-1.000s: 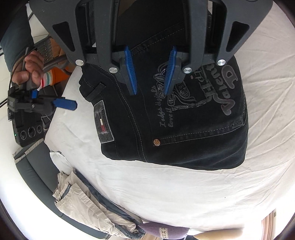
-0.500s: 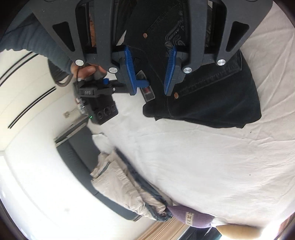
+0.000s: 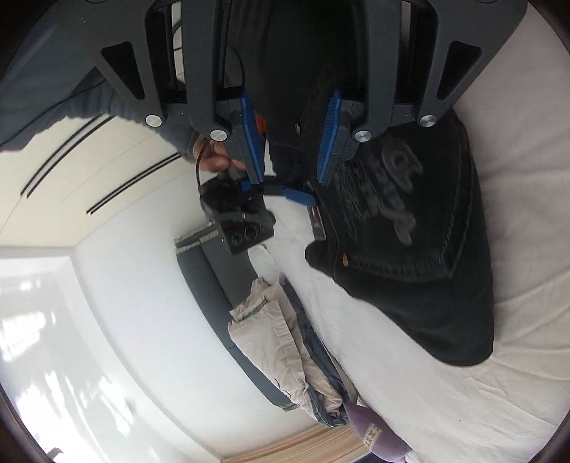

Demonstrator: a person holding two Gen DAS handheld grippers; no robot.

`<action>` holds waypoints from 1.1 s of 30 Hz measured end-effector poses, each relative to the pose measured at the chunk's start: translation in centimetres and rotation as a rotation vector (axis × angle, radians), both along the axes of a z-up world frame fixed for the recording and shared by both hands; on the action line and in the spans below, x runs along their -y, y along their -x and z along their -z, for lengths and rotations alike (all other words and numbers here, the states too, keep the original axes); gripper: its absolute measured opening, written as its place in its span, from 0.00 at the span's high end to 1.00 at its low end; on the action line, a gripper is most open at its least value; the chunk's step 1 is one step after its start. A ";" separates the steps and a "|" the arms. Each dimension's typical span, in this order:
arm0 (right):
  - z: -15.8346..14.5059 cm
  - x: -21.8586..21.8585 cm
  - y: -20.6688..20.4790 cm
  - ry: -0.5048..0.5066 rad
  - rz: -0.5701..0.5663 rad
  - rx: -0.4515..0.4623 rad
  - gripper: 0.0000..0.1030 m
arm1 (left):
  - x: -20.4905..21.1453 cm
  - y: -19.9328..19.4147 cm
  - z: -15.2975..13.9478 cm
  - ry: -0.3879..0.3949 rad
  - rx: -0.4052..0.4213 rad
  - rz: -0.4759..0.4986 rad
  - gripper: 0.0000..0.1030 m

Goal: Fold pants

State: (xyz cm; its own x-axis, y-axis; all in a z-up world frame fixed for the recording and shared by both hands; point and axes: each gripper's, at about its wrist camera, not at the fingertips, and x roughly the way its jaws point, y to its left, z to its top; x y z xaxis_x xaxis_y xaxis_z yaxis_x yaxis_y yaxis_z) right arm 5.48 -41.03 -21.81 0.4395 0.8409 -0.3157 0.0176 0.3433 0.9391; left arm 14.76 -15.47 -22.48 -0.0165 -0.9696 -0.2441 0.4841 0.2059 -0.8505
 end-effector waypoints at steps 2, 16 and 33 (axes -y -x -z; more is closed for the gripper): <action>-0.2 0.1 0.5 0.009 -0.001 0.003 0.39 | 0.0 2.6 0.1 -0.028 0.041 0.048 0.71; -3.3 3.9 0.8 0.281 0.054 -0.012 0.16 | -4.7 1.0 -3.7 -0.248 0.110 -0.158 0.17; -3.2 -2.5 -1.4 0.531 -0.111 0.036 0.41 | 2.3 -3.9 -0.6 -0.539 0.019 -0.126 0.66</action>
State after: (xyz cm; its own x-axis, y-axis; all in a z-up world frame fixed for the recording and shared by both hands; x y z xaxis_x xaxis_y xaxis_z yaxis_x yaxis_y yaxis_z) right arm 6.86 -38.51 -18.64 0.3760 0.6121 -0.6957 -0.0749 0.7683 0.6357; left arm 18.66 -17.75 -21.86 0.1011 -0.7013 -0.7057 0.4416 0.6672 -0.5999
